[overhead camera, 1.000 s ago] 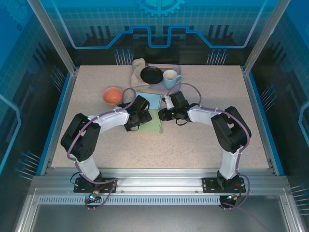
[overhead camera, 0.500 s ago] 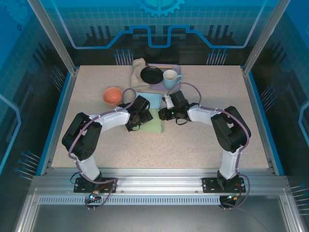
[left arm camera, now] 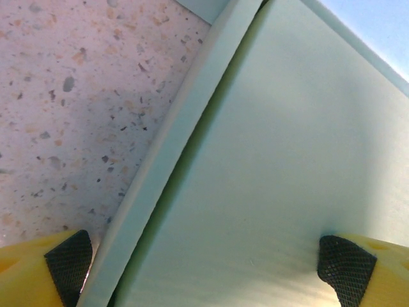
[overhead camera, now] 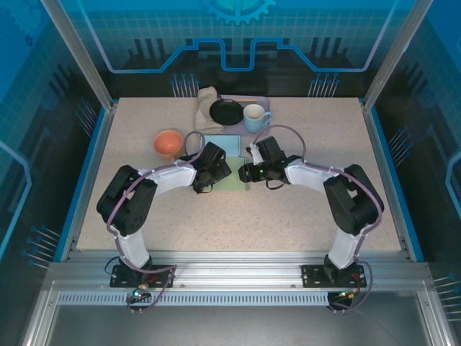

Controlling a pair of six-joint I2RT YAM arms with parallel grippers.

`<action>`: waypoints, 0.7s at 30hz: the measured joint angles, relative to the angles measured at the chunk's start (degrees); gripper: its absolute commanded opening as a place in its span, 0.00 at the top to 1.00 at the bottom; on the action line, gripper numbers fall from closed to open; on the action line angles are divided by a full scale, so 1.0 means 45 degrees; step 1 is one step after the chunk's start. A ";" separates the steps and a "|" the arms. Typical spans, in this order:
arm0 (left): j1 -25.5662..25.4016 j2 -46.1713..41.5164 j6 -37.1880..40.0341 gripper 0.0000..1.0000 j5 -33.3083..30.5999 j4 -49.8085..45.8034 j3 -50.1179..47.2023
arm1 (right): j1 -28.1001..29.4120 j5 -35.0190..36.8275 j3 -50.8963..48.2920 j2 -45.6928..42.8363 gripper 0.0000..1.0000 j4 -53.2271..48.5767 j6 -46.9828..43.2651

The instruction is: Fold the paper box

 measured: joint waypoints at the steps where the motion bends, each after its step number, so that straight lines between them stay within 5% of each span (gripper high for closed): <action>1: 0.0000 0.0005 -0.0039 0.03 0.0000 0.0024 -0.0005 | 0.0024 0.0063 -0.0233 -0.0403 0.53 0.0000 0.0141; 7: 0.0000 0.0005 -0.0092 0.03 0.0000 0.0209 -0.0092 | 0.0568 0.0442 -0.1088 -0.1909 0.55 0.0369 0.0894; 21: 0.0000 -0.0039 -0.0121 0.03 0.0005 0.0330 -0.0175 | 0.1195 0.0627 -0.1943 -0.0578 0.60 0.1729 0.2137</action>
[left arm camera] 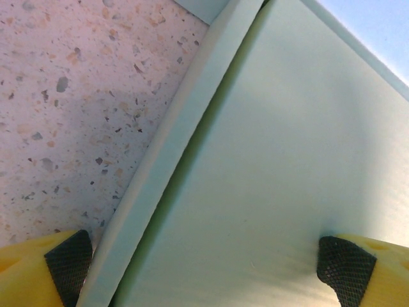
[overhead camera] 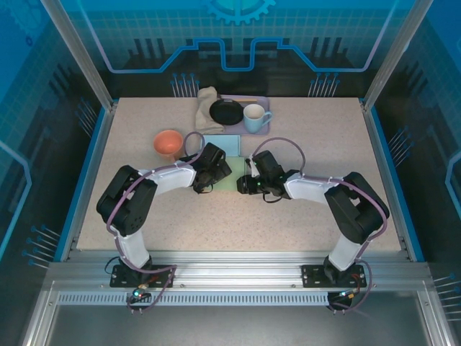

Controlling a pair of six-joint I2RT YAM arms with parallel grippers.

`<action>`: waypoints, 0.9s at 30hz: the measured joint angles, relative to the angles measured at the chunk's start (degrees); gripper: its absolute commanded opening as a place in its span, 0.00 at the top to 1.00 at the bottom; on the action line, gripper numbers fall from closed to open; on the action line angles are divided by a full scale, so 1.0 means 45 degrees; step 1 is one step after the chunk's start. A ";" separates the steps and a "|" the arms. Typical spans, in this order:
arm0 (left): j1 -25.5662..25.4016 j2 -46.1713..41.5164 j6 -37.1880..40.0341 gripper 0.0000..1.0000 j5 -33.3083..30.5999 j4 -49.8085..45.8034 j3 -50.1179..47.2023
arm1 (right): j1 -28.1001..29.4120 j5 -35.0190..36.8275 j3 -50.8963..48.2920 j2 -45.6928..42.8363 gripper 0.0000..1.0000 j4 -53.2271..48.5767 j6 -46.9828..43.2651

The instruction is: Fold the paper box

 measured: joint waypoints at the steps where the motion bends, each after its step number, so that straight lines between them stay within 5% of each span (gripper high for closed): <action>1: 0.0000 -0.0005 -0.0005 0.03 -0.0005 0.0000 0.0000 | 0.0000 0.0000 -0.0078 0.0000 0.60 0.0117 0.0087; 27: 0.0000 -0.0039 0.0000 0.03 -0.0015 0.0083 -0.0068 | 0.0840 0.1778 -0.1039 -0.0010 0.63 0.1933 -0.0466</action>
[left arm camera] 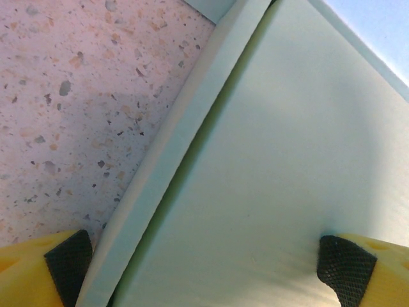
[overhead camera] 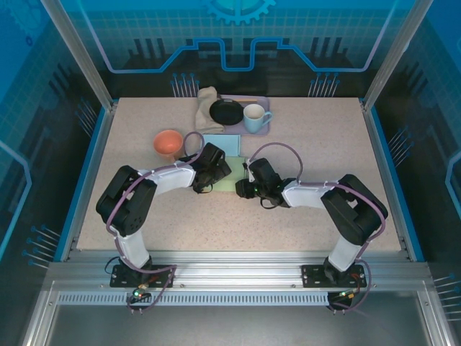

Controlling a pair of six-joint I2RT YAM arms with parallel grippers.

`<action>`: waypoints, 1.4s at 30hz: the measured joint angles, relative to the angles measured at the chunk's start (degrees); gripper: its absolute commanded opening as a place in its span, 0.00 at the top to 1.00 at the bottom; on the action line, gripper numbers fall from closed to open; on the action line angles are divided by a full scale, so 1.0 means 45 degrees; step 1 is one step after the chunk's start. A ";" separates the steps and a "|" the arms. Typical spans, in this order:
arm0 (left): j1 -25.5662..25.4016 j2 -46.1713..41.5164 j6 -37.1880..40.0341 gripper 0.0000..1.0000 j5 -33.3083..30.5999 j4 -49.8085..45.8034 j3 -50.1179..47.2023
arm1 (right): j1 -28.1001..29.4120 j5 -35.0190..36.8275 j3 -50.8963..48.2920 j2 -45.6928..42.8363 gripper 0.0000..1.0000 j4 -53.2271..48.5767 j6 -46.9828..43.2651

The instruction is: Fold the paper box

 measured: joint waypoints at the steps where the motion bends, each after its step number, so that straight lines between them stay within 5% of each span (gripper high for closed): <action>1: 0.0000 0.0000 0.0000 0.03 0.0005 0.0000 0.0000 | 0.0049 0.0102 -0.0049 0.0000 0.63 0.0087 -0.0039; 28: 0.0000 -0.0049 0.0000 0.03 -0.0049 0.0000 -0.0058 | 0.0719 0.0753 -0.2093 -0.0068 0.64 0.2594 -0.1010; 42: 0.0000 -0.0063 0.0000 0.03 -0.0092 0.0024 -0.0083 | 0.0719 0.0743 -0.2249 -0.2424 0.60 0.0714 0.0068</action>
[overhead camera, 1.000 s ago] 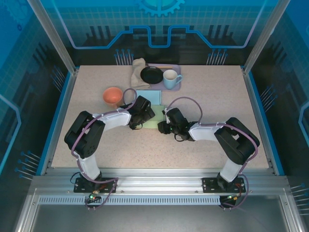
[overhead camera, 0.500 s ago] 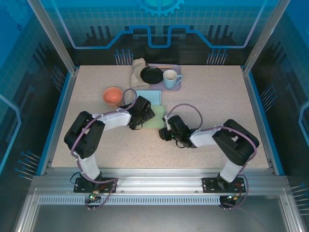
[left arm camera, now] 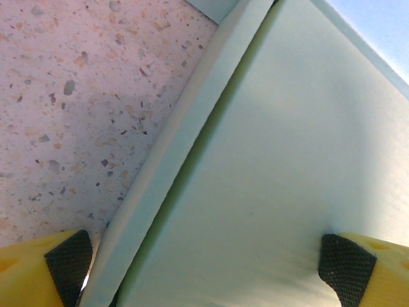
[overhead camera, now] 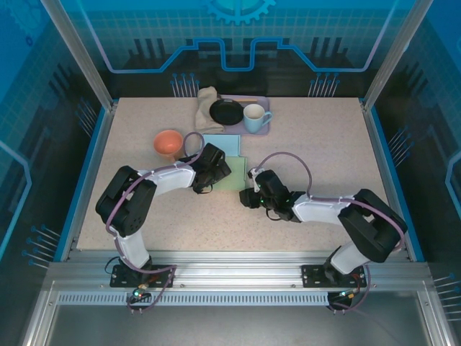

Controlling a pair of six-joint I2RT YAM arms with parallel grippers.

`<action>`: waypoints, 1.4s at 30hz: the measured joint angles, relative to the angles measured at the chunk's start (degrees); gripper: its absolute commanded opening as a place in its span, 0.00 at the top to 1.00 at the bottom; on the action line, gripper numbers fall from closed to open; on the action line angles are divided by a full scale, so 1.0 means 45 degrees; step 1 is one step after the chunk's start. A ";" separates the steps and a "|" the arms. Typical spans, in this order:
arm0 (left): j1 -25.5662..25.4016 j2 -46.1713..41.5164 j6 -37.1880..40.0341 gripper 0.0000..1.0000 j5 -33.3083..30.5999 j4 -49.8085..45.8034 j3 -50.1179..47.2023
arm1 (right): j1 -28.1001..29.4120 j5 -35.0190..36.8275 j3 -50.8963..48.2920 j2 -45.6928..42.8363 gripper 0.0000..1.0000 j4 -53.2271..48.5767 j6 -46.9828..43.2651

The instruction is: Fold the paper box

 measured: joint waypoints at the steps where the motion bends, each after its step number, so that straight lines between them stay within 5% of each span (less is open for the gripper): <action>1: 0.0000 0.0000 0.0000 0.03 0.0005 0.0000 0.0000 | 0.0000 0.0034 0.0073 -0.0097 0.60 -0.0267 0.0107; 15: 0.0015 0.0000 0.0005 0.03 0.0005 0.0000 0.0000 | -0.0680 -0.0461 0.2045 0.1661 0.62 -0.1379 0.0947; 42: 0.0015 -0.0010 0.0029 0.03 0.0005 -0.0005 0.0000 | -0.1433 -0.2463 0.1802 0.2191 0.65 -0.0180 0.1870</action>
